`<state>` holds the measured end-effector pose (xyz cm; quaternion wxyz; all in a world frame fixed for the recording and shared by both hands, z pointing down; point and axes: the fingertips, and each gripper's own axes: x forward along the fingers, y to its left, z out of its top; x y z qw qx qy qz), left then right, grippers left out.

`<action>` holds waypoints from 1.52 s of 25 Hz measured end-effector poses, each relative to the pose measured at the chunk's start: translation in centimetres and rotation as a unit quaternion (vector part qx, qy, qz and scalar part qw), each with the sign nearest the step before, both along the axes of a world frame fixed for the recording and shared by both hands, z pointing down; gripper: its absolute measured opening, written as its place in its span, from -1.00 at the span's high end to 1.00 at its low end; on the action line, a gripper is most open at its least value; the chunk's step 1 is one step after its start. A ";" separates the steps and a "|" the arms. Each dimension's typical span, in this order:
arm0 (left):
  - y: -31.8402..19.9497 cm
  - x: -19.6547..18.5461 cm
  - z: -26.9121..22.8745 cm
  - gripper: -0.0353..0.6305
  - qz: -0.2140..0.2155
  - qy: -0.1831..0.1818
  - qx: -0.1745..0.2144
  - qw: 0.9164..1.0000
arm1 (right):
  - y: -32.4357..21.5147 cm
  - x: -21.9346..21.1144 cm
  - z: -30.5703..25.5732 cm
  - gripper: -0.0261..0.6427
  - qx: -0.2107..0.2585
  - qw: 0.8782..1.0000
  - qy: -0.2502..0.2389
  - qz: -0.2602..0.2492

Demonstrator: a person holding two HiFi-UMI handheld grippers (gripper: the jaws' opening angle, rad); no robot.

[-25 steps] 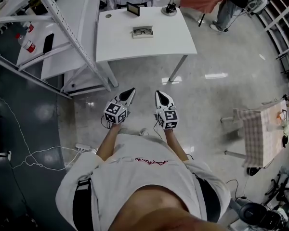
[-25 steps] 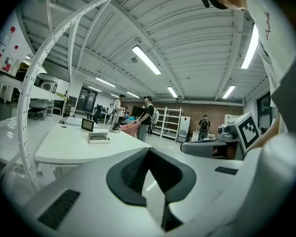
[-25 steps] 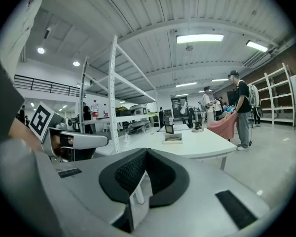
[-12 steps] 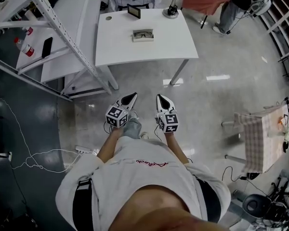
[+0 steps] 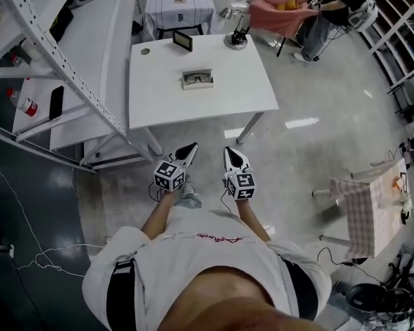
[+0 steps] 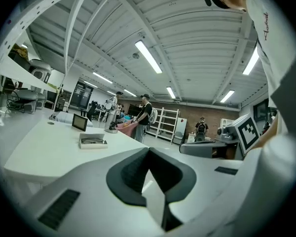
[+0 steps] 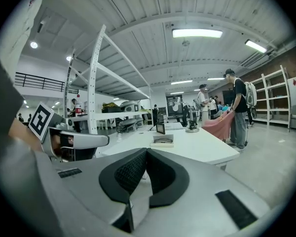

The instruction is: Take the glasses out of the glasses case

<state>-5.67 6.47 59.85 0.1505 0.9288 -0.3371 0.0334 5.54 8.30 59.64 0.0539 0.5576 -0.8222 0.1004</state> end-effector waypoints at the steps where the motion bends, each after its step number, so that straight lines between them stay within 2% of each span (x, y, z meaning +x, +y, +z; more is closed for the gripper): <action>1: -1.1 0.0 -0.2 0.82 0.002 0.002 0.002 1.000 | -1.1 0.0 -0.2 0.94 0.002 1.000 0.002 0.001; 9: -8.4 -0.8 -1.8 0.82 0.009 0.016 0.015 1.000 | -8.1 -1.3 -2.0 0.94 0.014 1.000 0.015 0.004; 23: -13.9 -2.0 0.0 0.82 0.016 0.005 -0.003 1.000 | -13.3 -2.0 -0.5 0.94 -0.003 1.000 0.011 0.019; 38: -24.6 1.7 0.3 0.82 -0.017 -0.016 -0.009 1.000 | -25.0 1.6 0.5 0.94 -0.009 1.000 -0.003 -0.028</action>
